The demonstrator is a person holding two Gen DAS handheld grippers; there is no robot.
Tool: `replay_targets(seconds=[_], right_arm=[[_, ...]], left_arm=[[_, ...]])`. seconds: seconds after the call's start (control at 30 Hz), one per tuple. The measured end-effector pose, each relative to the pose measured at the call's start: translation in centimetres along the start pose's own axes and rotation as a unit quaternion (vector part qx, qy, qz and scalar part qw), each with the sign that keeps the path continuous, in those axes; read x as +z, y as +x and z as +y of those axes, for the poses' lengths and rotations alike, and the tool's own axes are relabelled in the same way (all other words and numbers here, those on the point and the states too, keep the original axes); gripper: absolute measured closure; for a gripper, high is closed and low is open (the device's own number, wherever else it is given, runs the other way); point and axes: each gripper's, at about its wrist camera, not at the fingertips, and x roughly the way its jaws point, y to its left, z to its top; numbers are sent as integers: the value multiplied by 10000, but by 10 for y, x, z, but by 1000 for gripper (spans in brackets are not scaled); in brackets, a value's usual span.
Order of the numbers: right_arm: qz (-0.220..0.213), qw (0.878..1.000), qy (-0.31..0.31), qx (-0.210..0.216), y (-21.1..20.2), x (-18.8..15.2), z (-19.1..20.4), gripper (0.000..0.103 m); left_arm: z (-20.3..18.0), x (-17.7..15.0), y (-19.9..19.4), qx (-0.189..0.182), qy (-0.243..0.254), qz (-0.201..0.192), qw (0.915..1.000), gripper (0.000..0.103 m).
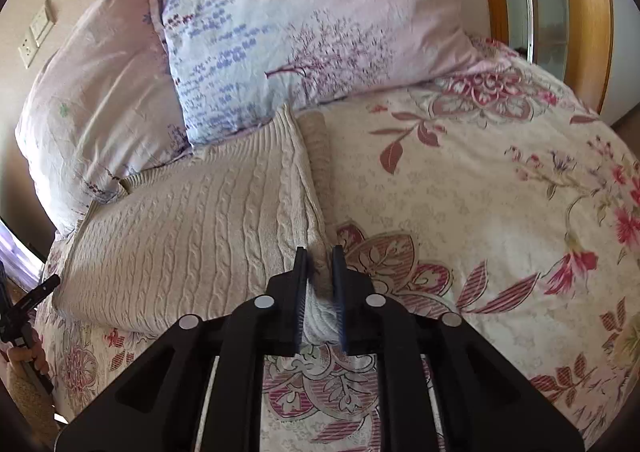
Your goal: Fold small clothes
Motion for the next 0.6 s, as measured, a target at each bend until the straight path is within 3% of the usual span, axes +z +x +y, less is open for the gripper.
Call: replay_targets(seconds=[0.1, 0.27, 0.4, 0.47, 0.6], right_arm=[[-264, 9989, -314, 211, -12, 4, 17, 55], [162, 9963, -664, 513, 14, 7, 48, 53], [674, 9953, -644, 247, 46, 2, 52, 52], [615, 9951, -733, 241, 46, -1, 53, 51], [619, 9941, -870, 192, 47, -3, 55, 50]], left_arm=[[-15, 5, -13, -122, 197, -272, 9994, 35], [-46, 11, 1, -418, 505, -74, 9978, 32], [-49, 9, 30, -364, 508, 447, 9970, 32], [-43, 5, 43, -304, 403, 692, 9963, 33], [-39, 5, 44, -368, 291, 658, 9967, 33]])
